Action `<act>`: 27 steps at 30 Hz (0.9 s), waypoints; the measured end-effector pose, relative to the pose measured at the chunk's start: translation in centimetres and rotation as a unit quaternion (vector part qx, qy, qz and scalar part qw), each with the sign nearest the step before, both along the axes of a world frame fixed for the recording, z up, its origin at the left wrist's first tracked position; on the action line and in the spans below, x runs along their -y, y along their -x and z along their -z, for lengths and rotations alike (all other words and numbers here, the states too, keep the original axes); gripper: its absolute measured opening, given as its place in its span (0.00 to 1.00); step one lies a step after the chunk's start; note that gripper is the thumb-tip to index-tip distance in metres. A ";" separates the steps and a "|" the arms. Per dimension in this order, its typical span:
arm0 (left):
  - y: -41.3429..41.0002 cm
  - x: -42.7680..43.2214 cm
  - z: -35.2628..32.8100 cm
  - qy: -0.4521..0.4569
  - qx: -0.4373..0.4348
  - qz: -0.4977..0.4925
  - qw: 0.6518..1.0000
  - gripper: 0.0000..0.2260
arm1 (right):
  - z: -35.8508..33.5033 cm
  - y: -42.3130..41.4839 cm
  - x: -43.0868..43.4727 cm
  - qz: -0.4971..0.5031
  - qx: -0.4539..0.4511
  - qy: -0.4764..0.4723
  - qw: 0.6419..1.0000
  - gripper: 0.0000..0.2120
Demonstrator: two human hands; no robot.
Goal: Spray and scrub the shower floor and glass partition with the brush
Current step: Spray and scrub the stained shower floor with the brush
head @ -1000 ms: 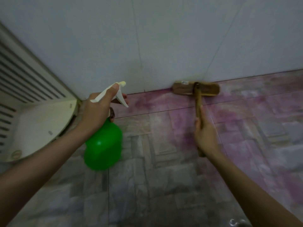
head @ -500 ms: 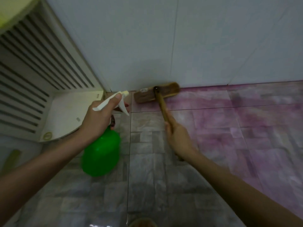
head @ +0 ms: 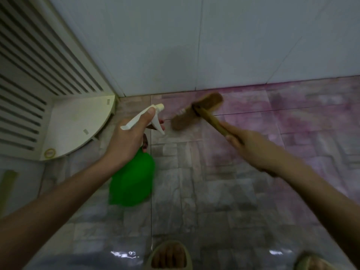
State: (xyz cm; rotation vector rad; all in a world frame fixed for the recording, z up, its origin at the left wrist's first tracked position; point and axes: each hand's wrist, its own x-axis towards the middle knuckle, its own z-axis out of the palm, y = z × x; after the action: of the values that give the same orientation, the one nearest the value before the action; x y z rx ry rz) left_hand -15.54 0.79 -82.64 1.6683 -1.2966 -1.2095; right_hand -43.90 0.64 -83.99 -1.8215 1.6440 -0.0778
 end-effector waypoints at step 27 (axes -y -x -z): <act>15.7 5.4 -1.4 0.028 -0.026 0.164 0.986 0.11 | -4.2 14.6 -8.6 0.232 -0.053 -0.081 0.968 0.20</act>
State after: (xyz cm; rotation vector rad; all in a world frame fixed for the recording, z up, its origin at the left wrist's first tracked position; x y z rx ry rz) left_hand -31.23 -4.58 -81.19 1.4102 -1.6007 -1.3812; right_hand -58.49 9.29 -79.83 -1.3117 2.0607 -0.0481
